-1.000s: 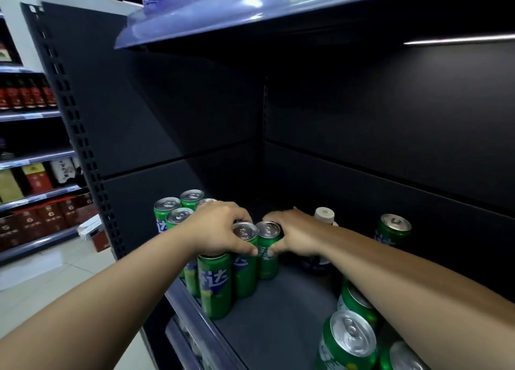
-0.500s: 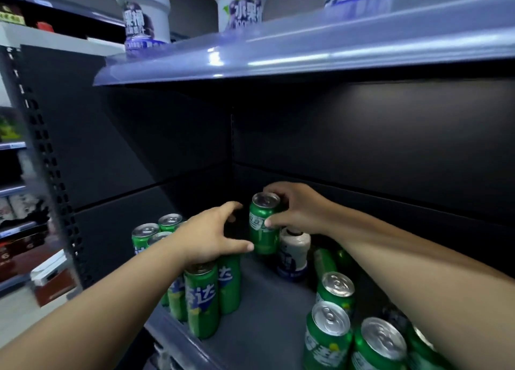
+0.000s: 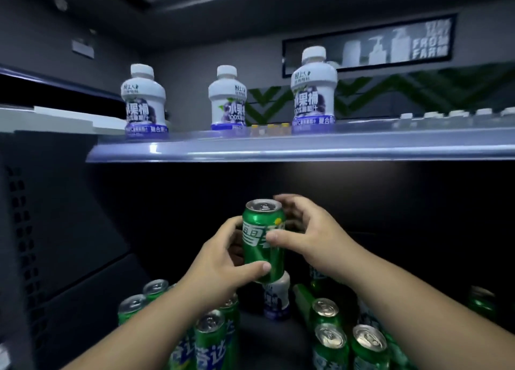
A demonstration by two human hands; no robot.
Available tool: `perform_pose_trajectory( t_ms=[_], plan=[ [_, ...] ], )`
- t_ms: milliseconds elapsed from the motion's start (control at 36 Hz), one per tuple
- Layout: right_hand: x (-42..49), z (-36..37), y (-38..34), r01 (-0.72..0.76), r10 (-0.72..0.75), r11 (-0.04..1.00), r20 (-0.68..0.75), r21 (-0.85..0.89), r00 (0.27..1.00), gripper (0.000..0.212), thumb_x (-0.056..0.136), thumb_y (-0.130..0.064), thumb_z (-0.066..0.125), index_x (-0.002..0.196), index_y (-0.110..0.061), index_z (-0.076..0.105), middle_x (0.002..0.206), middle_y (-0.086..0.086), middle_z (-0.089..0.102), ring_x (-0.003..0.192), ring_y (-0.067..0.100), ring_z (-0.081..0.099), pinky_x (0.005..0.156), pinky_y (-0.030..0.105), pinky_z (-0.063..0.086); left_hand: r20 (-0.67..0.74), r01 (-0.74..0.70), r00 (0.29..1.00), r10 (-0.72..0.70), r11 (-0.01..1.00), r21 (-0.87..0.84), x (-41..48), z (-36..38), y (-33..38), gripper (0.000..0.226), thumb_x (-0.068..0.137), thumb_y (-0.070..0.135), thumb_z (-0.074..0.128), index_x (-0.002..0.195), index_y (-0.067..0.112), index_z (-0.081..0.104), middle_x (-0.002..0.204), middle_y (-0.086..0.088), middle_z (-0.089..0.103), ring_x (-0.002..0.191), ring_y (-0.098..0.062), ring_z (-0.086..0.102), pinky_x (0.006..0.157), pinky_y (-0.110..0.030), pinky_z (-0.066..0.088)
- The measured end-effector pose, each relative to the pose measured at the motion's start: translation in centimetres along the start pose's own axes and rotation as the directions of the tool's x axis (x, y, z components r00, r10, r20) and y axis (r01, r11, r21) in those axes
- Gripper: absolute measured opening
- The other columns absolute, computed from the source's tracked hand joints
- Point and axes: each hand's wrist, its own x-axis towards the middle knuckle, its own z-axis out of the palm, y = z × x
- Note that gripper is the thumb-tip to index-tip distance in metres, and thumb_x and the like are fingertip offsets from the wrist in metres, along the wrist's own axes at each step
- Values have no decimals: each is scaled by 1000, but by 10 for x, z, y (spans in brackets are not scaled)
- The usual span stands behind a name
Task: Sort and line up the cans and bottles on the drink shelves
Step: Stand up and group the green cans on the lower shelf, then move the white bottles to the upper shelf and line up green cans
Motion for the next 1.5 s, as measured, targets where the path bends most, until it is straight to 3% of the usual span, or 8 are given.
perform_pose_trajectory(
  t_ms=[278, 611, 750, 889, 1111, 1278, 1361, 1500],
  plan=[
    [-55, 10, -61, 77, -79, 997, -192, -17, 978, 66, 70, -16, 85, 129, -31, 57, 121, -9, 71, 114, 9, 66, 103, 37, 52, 59, -193, 978, 199, 977, -91, -13, -17, 52, 61, 65, 40, 82, 121, 42, 59, 114, 10, 72, 106, -11, 68, 94, -43, 55],
    [-127, -36, -80, -66, 12, 989, -373, -132, 928, 74, 67, -28, 85, 133, -29, 54, 119, -4, 72, 113, 12, 68, 103, 45, 52, 248, -222, 925, 288, 939, -262, -19, 50, 87, 68, 65, 41, 82, 128, 36, 55, 117, 12, 71, 109, -9, 67, 96, -40, 55],
    [-174, -68, -50, -207, 122, 968, -455, -141, 882, 77, 61, -39, 85, 131, -38, 54, 120, -5, 71, 113, 12, 67, 100, 47, 53, 364, -143, 912, 188, 979, -147, -27, 97, 71, 78, 61, 51, 85, 131, 40, 52, 109, 7, 65, 97, -10, 67, 90, -39, 57],
    [-232, -106, -11, -417, 312, 904, -519, -95, 796, 74, 77, -19, 85, 137, -38, 48, 122, -9, 68, 114, 11, 65, 92, 39, 57, 488, -179, 863, 132, 983, 50, -45, 153, 41, 55, 74, 40, 85, 122, 37, 60, 115, 15, 62, 102, 2, 60, 88, -21, 48],
    [-322, -139, 56, -584, 485, 812, -570, 11, 663, 80, 80, -15, 84, 143, -40, 43, 130, -23, 56, 123, 3, 54, 102, 37, 49, 661, -222, 750, 30, 952, 209, -84, 254, 11, 57, 76, 47, 79, 129, 37, 58, 126, 13, 55, 117, -5, 52, 103, -28, 44],
    [-369, -163, 94, -651, 521, 759, -574, -26, 631, 75, 81, -14, 83, 127, -57, 42, 125, -29, 56, 114, -12, 54, 88, 18, 47, 606, -218, 795, 39, 950, 224, -84, 307, 18, 67, 76, 43, 78, 137, 37, 51, 131, 12, 52, 120, -8, 50, 104, -27, 41],
    [-381, -177, 108, -650, 522, 760, -606, 10, 600, 74, 82, -6, 80, 129, -49, 42, 119, -28, 58, 99, -23, 56, 74, 6, 48, 559, -189, 829, 30, 955, 229, -83, 327, 23, 75, 76, 41, 79, 142, 36, 43, 136, 10, 51, 123, -9, 50, 105, -26, 41],
    [-391, -198, 131, -649, 508, 759, -666, 47, 546, 75, 84, -8, 79, 131, -52, 39, 119, -30, 57, 102, -17, 57, 83, 15, 46, 469, -144, 883, 11, 958, 247, -81, 348, 31, 86, 76, 37, 80, 147, 39, 31, 140, 9, 44, 129, -12, 45, 101, -22, 36]
  ],
)
